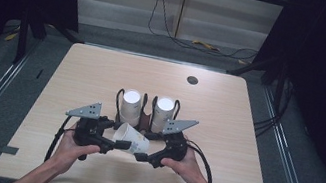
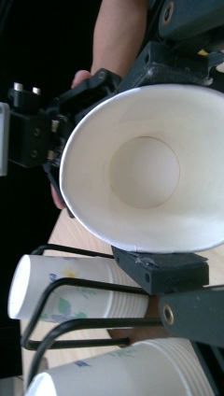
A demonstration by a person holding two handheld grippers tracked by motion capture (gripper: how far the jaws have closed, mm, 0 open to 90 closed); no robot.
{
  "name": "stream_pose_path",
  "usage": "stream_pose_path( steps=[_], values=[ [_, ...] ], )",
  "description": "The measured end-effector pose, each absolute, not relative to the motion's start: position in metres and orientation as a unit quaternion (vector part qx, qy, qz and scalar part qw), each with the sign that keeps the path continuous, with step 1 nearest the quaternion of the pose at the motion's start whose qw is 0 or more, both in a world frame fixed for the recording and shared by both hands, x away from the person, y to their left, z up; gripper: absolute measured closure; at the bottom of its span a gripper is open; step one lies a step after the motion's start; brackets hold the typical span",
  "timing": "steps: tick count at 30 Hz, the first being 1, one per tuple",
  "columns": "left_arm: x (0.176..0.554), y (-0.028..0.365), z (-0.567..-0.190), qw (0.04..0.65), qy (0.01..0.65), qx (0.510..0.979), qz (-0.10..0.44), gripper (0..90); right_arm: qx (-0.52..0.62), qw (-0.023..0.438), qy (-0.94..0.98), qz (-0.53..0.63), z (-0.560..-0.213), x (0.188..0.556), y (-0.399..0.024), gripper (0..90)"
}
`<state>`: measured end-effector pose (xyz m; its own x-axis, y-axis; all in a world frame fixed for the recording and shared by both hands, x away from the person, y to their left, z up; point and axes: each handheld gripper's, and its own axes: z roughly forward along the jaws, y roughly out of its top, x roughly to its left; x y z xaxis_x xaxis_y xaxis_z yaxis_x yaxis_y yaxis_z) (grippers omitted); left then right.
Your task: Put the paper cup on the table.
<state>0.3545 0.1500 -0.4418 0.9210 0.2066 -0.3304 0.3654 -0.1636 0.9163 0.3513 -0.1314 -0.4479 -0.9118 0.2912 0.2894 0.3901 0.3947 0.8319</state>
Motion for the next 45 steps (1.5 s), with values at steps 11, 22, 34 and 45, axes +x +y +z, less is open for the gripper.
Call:
stream_pose_path(
  steps=[11,22,34,45],
  values=[
    [0.360,0.167,-0.437,0.611,0.212,0.762,-0.040,28.6,-0.220,0.034,-0.832,-0.509,-0.449,0.352,-0.139,15.5],
    [0.361,0.175,-0.439,0.593,0.234,0.770,-0.018,28.6,-0.235,0.018,-0.830,-0.505,-0.447,0.350,-0.145,16.3],
    [0.362,0.189,-0.434,0.582,0.245,0.776,0.004,28.4,-0.260,-0.015,-0.826,-0.500,-0.440,0.343,-0.156,16.8],
    [0.366,0.199,-0.433,0.567,0.268,0.779,0.018,28.4,-0.291,-0.042,-0.815,-0.499,-0.438,0.339,-0.178,15.4]
  ],
)
